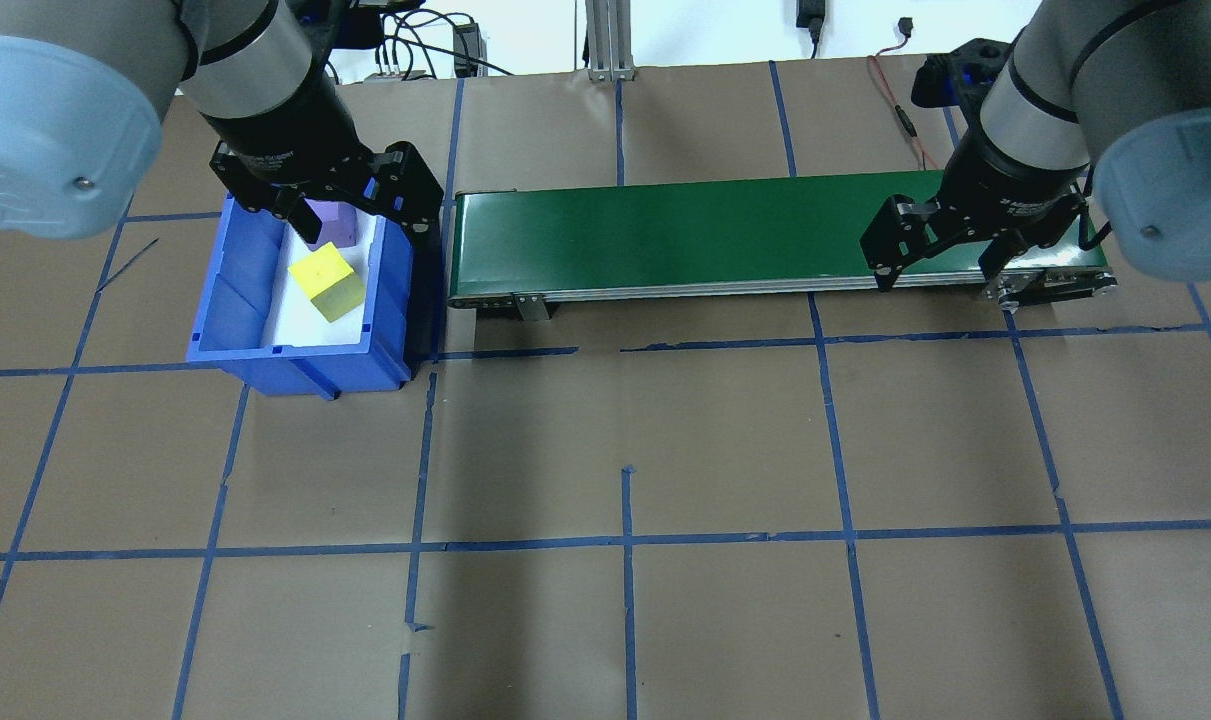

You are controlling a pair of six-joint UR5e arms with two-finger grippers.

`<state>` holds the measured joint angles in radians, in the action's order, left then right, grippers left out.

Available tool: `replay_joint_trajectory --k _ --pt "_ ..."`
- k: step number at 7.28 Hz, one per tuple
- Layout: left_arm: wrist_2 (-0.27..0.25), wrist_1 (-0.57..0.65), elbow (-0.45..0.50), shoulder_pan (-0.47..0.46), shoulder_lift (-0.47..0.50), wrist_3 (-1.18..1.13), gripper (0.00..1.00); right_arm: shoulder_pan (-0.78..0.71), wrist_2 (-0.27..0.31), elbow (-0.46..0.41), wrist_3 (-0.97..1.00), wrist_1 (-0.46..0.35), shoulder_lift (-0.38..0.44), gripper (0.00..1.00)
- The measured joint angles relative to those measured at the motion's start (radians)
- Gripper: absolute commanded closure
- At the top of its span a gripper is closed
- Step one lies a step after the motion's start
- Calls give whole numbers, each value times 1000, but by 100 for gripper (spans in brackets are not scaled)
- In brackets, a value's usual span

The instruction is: Move block left to right into plate

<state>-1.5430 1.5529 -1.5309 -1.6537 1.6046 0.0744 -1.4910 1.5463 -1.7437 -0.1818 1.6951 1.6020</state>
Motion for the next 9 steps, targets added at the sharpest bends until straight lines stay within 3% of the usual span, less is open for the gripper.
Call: replay_joint_trajectory --k 5,7,9 --pt "-3 3 0 13 -2 17 0 -13 7 -8 6 4 -6 0" --pt "-9 4 -8 65 -1 182 0 -21 5 1 45 9 -12 0" --pt "-10 -30 -24 148 24 489 0 -40 12 7 72 11 -13 0"
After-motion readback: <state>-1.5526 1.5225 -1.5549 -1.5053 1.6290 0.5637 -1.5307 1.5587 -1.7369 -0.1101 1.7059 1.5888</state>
